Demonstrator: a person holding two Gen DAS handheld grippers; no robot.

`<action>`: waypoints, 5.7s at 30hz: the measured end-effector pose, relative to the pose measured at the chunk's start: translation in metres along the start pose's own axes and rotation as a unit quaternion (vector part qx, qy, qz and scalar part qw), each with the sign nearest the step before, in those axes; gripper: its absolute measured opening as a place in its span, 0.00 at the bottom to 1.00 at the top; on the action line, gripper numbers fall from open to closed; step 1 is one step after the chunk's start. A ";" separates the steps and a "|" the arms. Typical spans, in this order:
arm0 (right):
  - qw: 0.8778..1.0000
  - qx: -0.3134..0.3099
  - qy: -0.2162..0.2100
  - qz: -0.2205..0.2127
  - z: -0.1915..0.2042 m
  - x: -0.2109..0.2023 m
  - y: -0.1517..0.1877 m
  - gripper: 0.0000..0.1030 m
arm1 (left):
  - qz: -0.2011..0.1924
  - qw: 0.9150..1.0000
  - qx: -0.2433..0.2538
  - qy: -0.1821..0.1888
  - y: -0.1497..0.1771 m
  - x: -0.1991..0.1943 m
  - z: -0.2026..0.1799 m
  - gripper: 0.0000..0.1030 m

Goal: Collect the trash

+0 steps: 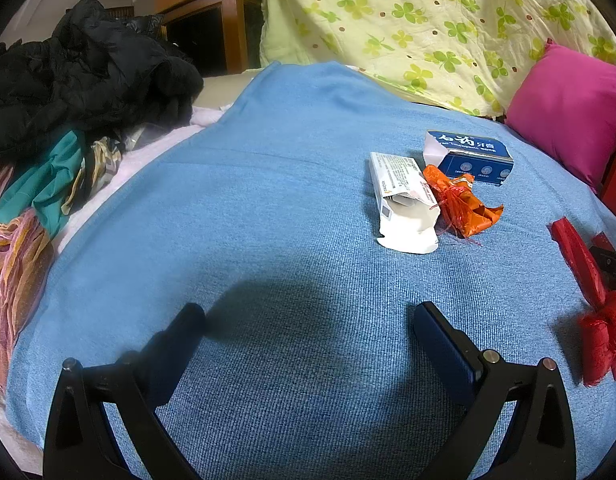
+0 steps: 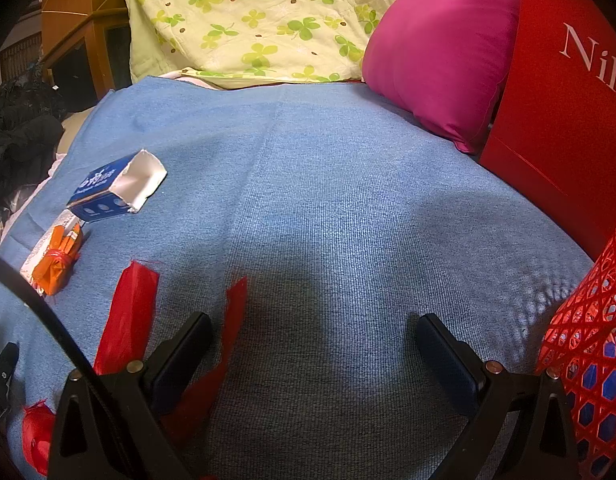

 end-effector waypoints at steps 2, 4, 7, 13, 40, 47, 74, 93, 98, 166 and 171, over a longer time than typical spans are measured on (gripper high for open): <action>1.000 0.000 0.000 0.000 0.000 0.000 0.000 1.00 | 0.000 1.000 0.000 0.000 0.000 0.000 0.000 1.00; 1.000 0.000 0.000 0.000 0.000 0.000 0.000 1.00 | 0.000 1.000 0.000 0.000 0.000 0.000 0.000 1.00; 1.000 0.000 0.000 0.000 0.000 0.000 0.000 1.00 | 0.000 1.000 0.000 0.000 0.000 0.000 0.000 1.00; 1.000 0.000 0.000 0.000 0.000 0.000 0.000 1.00 | 0.000 1.000 0.000 0.000 0.000 0.000 0.000 1.00; 1.000 0.000 0.000 0.000 0.000 0.001 0.000 1.00 | 0.000 1.000 -0.001 -0.001 0.000 0.000 0.000 1.00; 1.000 0.000 0.000 0.000 0.000 0.001 0.000 1.00 | -0.001 1.000 0.000 -0.003 0.000 0.000 0.001 1.00; 1.000 0.000 0.001 0.000 0.000 0.001 0.000 1.00 | 0.007 1.000 -0.005 0.001 0.000 0.002 0.001 1.00; 1.000 0.010 0.007 0.004 0.001 0.001 -0.001 1.00 | 0.062 0.997 -0.049 -0.004 -0.003 0.010 0.006 1.00; 0.997 0.045 0.035 0.043 0.003 -0.001 -0.002 1.00 | 0.085 0.995 -0.045 0.006 -0.005 0.013 0.007 1.00; 0.980 0.088 -0.180 -0.011 0.045 -0.096 0.013 0.40 | 0.095 0.988 -0.015 0.121 -0.023 -0.007 0.003 0.45; 0.978 0.089 -0.185 -0.034 0.035 -0.109 0.010 0.40 | 0.043 0.991 0.016 0.124 -0.014 -0.043 -0.009 0.45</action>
Point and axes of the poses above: each gripper's, at about its wrist camera, not at the fingertips, and x roughly the way its jaws point, z to its left, y to its underside, the point moved 4 cm from there along x, roughly the way its jaws point
